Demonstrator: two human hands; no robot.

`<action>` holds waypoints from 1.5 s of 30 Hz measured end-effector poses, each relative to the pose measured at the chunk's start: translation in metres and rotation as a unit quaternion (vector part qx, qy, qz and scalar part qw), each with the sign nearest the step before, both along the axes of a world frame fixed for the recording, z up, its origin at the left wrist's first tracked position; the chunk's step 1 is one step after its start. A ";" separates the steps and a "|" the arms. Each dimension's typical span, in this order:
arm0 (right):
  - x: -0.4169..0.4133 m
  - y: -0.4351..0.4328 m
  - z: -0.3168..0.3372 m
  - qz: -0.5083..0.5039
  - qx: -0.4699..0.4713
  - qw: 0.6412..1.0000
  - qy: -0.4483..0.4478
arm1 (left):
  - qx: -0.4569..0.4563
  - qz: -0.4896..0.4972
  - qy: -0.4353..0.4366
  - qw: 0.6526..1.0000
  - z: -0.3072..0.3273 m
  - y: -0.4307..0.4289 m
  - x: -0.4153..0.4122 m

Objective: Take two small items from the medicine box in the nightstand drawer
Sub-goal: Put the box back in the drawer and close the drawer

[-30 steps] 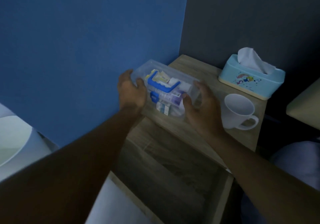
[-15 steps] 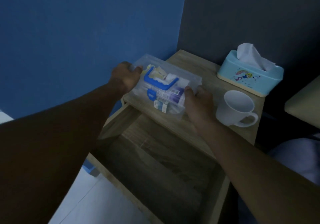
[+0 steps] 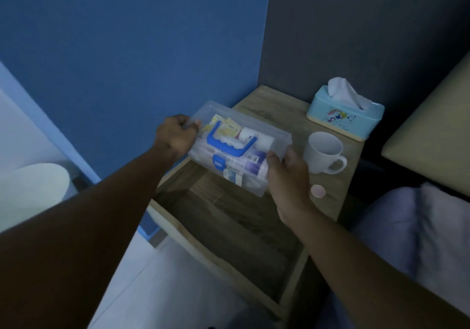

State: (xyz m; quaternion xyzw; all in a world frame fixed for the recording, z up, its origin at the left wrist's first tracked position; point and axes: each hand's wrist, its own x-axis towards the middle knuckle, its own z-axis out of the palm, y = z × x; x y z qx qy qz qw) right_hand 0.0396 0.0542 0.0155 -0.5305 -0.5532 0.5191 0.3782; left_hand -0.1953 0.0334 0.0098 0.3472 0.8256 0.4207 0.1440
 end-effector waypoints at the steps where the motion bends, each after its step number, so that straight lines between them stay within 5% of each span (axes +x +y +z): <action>1: 0.005 -0.010 -0.003 0.001 -0.007 1.000 0.009 | -0.004 0.000 -0.004 1.000 -0.002 -0.008 0.004; 8: 0.031 -0.056 -0.037 -0.021 -0.030 0.999 -0.011 | -0.037 0.011 -0.049 0.998 -0.035 -0.050 0.019; 30: 0.037 -0.052 -0.163 -0.043 -0.162 0.983 -0.071 | -0.218 -0.208 -0.102 0.948 -0.158 -0.036 0.014; 45: 0.037 -0.051 -0.177 -0.035 -0.151 0.980 -0.125 | -0.264 -0.223 -0.001 0.938 -0.151 -0.034 0.029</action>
